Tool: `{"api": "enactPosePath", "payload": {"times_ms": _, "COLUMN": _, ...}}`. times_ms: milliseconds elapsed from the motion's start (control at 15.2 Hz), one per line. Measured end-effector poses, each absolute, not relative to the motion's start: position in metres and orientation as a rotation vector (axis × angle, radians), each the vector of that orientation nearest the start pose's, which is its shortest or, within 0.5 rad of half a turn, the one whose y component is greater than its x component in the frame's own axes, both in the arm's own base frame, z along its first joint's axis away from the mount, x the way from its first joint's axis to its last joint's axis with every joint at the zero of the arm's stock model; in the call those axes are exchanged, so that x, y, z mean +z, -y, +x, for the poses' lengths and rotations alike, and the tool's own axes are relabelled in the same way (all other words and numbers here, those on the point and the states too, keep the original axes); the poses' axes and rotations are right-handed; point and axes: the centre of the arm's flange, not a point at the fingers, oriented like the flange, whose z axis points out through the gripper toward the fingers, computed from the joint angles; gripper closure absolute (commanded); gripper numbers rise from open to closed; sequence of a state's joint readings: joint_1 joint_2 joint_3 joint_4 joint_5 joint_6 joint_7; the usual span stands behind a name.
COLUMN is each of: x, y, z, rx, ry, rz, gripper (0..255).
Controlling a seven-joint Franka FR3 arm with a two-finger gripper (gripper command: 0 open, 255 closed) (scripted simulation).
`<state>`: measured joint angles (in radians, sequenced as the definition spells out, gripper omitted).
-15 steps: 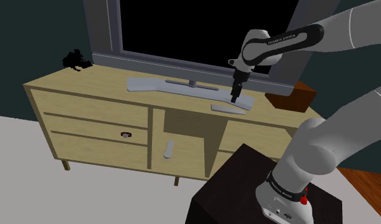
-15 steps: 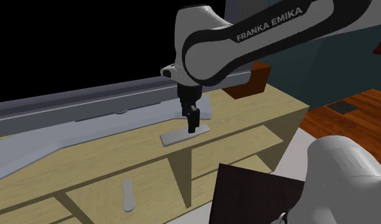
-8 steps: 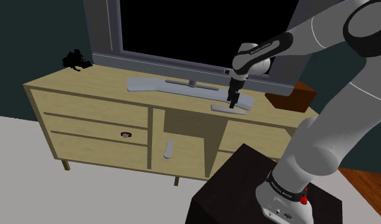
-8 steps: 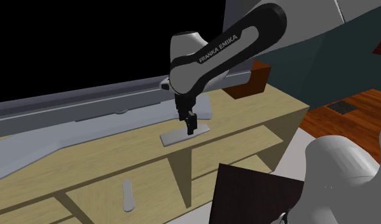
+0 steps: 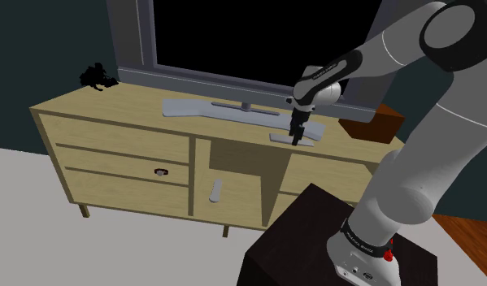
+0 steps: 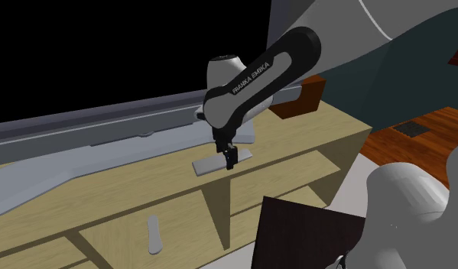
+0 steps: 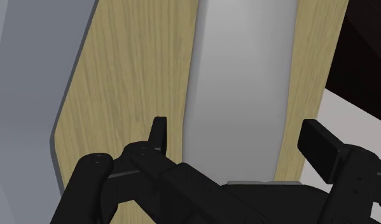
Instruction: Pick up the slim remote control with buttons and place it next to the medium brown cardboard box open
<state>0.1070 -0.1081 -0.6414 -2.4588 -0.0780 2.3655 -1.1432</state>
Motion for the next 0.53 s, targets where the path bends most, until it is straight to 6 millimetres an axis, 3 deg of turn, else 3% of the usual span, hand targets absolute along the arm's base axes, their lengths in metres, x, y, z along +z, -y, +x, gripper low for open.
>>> {"api": "enactPosePath", "payload": {"times_ms": 330, "x": 0.3275, "y": 0.2383, "z": 0.4038, "rx": -0.007, "ry": 1.026, "rz": -2.959, "gripper": 0}}
{"api": "enactPosePath", "payload": {"times_ms": 396, "x": 0.3275, "y": 0.2383, "z": 0.4038, "rx": -0.007, "ry": 1.026, "rz": -2.959, "gripper": 255}}
{"api": "enactPosePath", "payload": {"times_ms": 528, "x": 0.3276, "y": 0.2383, "z": 0.4038, "rx": -0.008, "ry": 1.026, "rz": -2.959, "gripper": 255}}
